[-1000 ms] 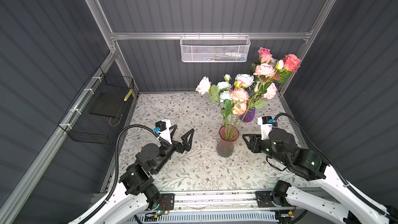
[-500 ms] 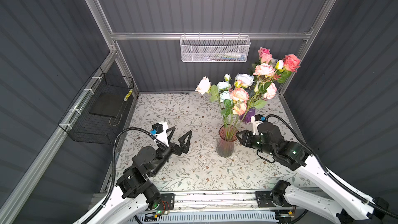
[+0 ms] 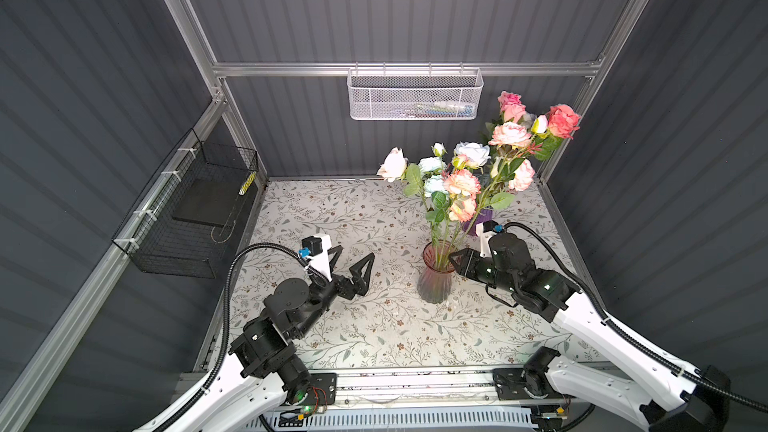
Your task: Arrange the flowers into the vase
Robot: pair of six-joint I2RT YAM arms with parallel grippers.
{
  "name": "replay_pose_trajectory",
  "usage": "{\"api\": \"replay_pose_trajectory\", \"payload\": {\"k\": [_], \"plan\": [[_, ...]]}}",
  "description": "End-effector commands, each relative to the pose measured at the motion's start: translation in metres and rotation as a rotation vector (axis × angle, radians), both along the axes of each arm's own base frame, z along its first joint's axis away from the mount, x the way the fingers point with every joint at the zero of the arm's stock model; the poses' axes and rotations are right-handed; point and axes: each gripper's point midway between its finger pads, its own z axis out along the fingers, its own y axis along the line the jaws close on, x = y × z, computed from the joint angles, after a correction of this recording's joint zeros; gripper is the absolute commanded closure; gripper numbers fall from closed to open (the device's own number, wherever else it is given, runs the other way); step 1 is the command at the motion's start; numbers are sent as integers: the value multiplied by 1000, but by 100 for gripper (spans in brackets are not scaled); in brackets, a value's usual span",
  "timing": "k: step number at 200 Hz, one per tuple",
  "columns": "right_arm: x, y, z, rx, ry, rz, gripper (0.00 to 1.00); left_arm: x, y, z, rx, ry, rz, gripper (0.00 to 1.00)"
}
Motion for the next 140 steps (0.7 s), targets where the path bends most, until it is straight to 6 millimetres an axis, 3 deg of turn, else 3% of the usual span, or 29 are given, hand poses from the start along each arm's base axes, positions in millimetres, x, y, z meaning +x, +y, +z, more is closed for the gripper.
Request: {"api": "replay_pose_trajectory", "payload": {"k": [1,140], "plan": [[6,5,5,36,-21,4,64,-3,-2,5,3,-9,-19,0],[28,25,-7,54,-7,9,70,-6,5,6,21,-18,-7,0]]}}
